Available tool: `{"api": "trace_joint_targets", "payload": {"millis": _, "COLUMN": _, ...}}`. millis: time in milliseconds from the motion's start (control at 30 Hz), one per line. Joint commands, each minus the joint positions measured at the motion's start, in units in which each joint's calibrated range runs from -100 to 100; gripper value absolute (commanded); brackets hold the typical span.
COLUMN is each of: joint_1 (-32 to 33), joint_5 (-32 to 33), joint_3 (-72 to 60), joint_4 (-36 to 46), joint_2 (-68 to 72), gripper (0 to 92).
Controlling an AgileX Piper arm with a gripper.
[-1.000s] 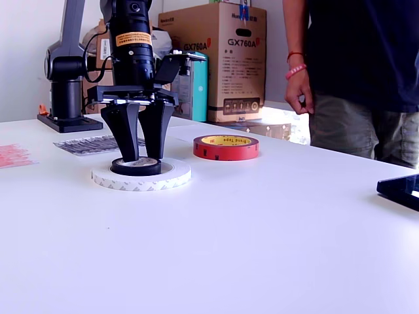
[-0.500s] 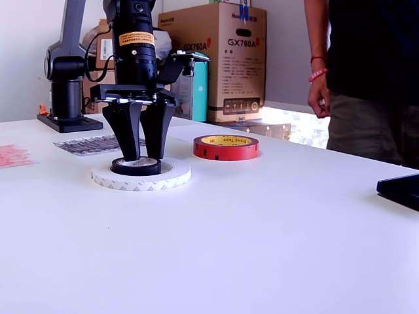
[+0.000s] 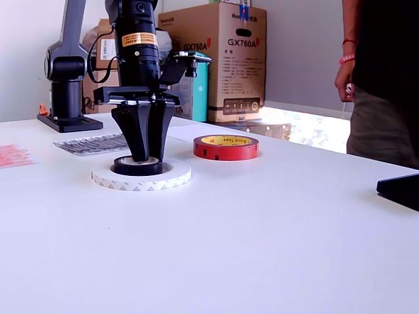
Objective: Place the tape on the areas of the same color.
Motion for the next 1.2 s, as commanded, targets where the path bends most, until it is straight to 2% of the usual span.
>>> {"api": "trace_joint_targets", "payload": {"millis": 0, "joint_1": 0.02, "joint_5": -0.38, "joint_3": -0.54, "joint_4": -1.12, "joint_2": -0.25, "gripper": 22.4}}
{"api": "trace_joint_targets", "payload": {"millis": 800, "joint_1": -1.48, "joint_5": -0.71, "joint_3": 0.28, "joint_4": -1.12, "joint_2": -0.25, "gripper": 22.3}}
{"api": "trace_joint_targets", "payload": {"millis": 933, "joint_1": -1.32, "joint_5": -0.38, "joint_3": 0.28, "joint_4": -1.12, "joint_2": -0.35, "gripper": 10.8}}
{"api": "trace_joint_targets", "payload": {"millis": 1167, "joint_1": -1.64, "joint_5": -0.30, "joint_3": 0.19, "joint_4": -0.52, "joint_2": -0.81, "gripper": 9.0}}
